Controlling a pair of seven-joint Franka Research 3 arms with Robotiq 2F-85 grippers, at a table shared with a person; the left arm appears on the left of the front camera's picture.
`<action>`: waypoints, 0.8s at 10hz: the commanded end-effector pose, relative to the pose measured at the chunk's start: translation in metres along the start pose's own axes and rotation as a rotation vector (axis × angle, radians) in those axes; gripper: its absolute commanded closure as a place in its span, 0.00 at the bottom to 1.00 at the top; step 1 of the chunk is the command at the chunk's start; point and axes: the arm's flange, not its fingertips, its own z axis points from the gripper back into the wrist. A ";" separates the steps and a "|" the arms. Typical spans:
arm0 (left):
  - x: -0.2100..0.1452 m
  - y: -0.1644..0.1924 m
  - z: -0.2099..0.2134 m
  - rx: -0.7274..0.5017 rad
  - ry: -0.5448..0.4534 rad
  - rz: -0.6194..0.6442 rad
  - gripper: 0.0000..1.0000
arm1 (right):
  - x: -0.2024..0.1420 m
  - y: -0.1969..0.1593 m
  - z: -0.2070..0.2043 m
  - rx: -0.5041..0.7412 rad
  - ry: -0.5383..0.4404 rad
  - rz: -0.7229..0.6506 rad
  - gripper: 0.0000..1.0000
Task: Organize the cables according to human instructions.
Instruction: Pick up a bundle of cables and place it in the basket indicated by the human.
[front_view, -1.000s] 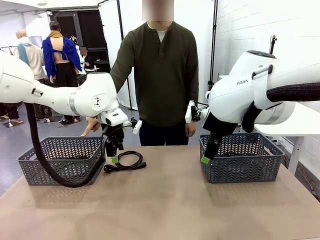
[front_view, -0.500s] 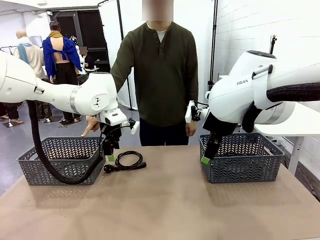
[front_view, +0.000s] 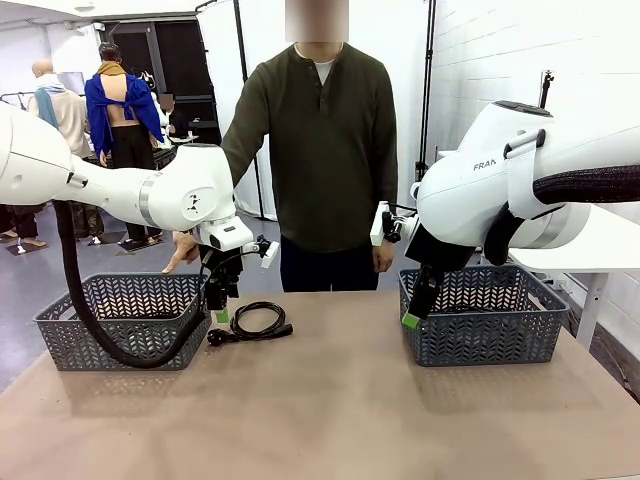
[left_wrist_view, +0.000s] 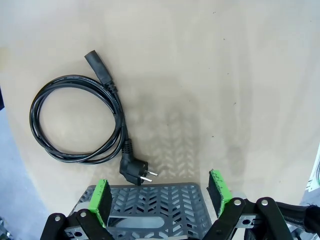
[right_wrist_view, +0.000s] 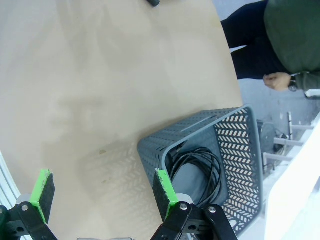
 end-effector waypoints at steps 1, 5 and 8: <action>-0.003 -0.002 0.002 0.005 -0.008 -0.010 0.00 | 0.000 0.000 -0.001 -0.010 0.005 -0.008 0.00; 0.004 0.003 -0.003 0.022 -0.002 0.000 0.00 | 0.000 0.000 -0.001 -0.010 0.005 -0.008 0.00; 0.019 0.016 -0.016 0.025 0.012 0.017 0.00 | 0.000 0.000 -0.001 -0.010 0.005 -0.008 0.00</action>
